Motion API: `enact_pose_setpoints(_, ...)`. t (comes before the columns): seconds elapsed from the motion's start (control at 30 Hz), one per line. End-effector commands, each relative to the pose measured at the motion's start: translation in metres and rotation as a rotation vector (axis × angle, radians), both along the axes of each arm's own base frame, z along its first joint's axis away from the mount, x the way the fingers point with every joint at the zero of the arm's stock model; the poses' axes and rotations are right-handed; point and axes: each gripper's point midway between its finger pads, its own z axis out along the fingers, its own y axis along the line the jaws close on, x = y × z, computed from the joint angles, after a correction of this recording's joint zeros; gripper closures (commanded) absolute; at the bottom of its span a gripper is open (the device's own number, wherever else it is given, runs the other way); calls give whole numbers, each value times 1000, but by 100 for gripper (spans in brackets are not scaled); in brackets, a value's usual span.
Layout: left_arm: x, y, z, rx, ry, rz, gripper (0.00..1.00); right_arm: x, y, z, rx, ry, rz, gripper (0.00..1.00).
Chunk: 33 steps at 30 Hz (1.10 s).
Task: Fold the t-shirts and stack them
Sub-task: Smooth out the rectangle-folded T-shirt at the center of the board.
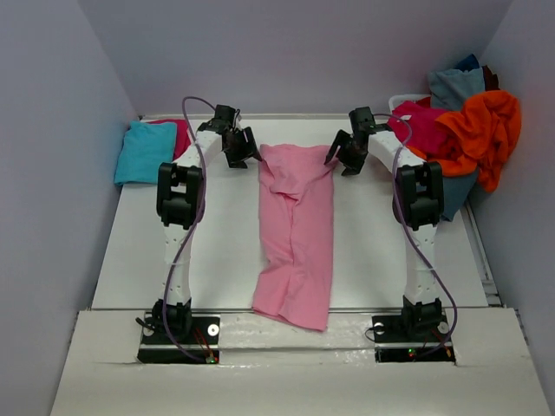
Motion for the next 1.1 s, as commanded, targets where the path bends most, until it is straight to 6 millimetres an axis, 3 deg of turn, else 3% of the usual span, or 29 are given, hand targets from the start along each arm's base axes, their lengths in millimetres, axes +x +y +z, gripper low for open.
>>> enact_pose_setpoints(0.0, -1, 5, 1, -65, 44, 14, 29, 13, 12, 27, 44, -65, 32, 23)
enact_pose_setpoints(0.1, -9, 15, 1, -46, 45, 5, 29, 10, 11, 34, 39, -66, 41, 23)
enact_pose_setpoints(0.17, -12, 22, 12, -47, 25, 9, 29, 9, 10, 42, 36, -79, 50, 23)
enact_pose_setpoints(0.27, -13, 39, 16, -62, 22, 36, 29, 5, 10, 43, 36, -67, 52, 23)
enact_pose_setpoints(0.33, -13, 40, 20, -96, 18, 45, 29, 4, 9, 42, 31, -63, 47, 23)
enact_pose_setpoints(0.43, -7, 36, 25, -120, 10, 42, 29, 3, 6, 40, 16, -60, 47, 23)
enact_pose_setpoints(0.47, 2, 33, 36, -133, -17, 38, 29, 4, 5, 40, 8, -59, 45, 23)
enact_pose_setpoints(0.5, 0, 32, 29, -138, 4, 37, 29, 5, 5, 40, 7, -63, 45, 23)
enact_pose_setpoints(0.6, 12, 22, 35, -202, -12, 29, 29, 2, 4, 37, 2, -46, 41, 23)
enact_pose_setpoints(0.7, 15, 18, 30, -231, -9, 22, 29, 4, 1, 36, 15, -62, 31, 22)
enact_pose_setpoints(0.8, 14, 12, 23, -256, -3, -21, 29, 3, 8, 32, 59, -59, 34, 22)
enact_pose_setpoints(0.9, 9, -1, 22, -349, -6, -76, 29, 15, 13, 31, 110, -89, 35, 22)
enact_pose_setpoints(1.07, 8, -4, 18, -366, -32, -102, 29, 24, 27, 30, 193, -116, 53, 22)
